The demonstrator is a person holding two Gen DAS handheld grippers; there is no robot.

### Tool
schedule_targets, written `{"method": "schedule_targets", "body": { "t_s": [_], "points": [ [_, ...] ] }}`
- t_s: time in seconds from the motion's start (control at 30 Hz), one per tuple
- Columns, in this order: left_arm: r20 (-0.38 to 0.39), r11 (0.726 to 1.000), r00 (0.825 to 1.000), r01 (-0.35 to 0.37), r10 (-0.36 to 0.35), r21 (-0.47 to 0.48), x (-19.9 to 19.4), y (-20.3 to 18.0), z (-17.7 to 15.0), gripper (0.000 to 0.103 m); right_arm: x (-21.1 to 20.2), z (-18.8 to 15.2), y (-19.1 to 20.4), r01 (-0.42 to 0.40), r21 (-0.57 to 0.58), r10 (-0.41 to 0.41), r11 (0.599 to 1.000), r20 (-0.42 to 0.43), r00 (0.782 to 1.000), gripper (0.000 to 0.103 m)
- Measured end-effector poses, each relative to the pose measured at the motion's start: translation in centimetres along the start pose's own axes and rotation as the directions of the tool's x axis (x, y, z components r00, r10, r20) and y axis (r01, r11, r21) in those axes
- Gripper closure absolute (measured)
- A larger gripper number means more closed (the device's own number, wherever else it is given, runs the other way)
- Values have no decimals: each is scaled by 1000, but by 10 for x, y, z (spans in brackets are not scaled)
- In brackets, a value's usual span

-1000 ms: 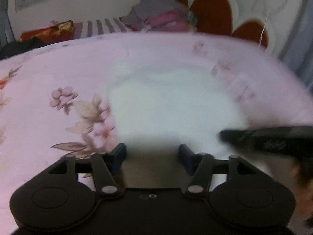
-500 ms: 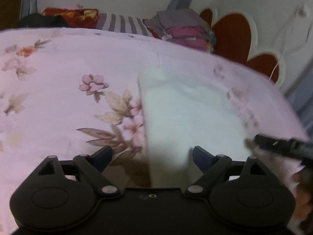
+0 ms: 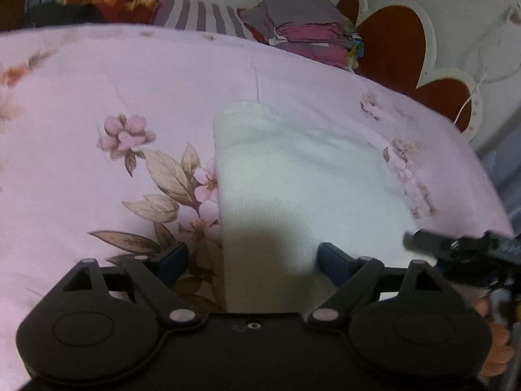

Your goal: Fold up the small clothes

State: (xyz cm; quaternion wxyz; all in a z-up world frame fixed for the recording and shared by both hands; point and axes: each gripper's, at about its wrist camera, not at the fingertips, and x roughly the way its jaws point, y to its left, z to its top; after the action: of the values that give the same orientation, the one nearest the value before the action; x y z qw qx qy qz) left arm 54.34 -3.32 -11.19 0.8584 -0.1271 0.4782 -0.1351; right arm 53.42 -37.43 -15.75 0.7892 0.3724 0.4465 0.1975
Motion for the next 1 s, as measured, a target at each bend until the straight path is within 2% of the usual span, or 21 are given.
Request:
{"method": "schedule_targets", "body": {
  "t_s": [0.07, 0.13, 0.2, 0.27, 0.33, 0.5, 0.6, 0.67, 0.73, 1.0],
  "points": [
    [-8, 998, 999, 52, -52, -35, 3, 5, 0, 22, 10, 4, -10, -6, 31, 7, 1000, -55, 998, 43],
    [-10, 993, 995, 100, -101, -70, 7, 9, -1, 23, 14, 7, -15, -50, 74, 55, 996, -70, 996, 43],
    [-4, 989, 992, 122, -123, -79, 10, 10, -1, 25, 18, 10, -18, -76, 98, 85, 992, -85, 993, 43],
    [1, 989, 992, 129, -130, -74, 13, 8, 0, 25, 21, 11, -13, -69, 61, 75, 996, -89, 993, 45],
    [5, 990, 992, 126, -126, -66, 16, 3, 1, 25, 24, 10, -3, -29, 8, 29, 1000, -74, 997, 51],
    [4, 995, 997, 83, -83, -61, 17, -5, 3, 34, 33, 5, 16, 21, -98, -28, 995, -64, 998, 52],
    [5, 999, 999, 47, -47, -25, 14, -14, 4, 44, 37, 3, 25, 71, -165, -80, 984, -49, 996, 62],
    [10, 999, 999, 34, -34, 3, 12, -21, 6, 57, 40, -1, 34, 97, -203, -106, 974, -33, 994, 66],
    [18, 999, 999, 30, -31, 30, 9, -28, 8, 61, 41, -4, 39, 117, -216, -123, 969, -17, 992, 69],
    [49, 995, 997, 61, -65, 75, -11, -29, 10, 63, 34, -10, 65, 157, -293, -155, 943, 32, 987, 73]
  ]
}}
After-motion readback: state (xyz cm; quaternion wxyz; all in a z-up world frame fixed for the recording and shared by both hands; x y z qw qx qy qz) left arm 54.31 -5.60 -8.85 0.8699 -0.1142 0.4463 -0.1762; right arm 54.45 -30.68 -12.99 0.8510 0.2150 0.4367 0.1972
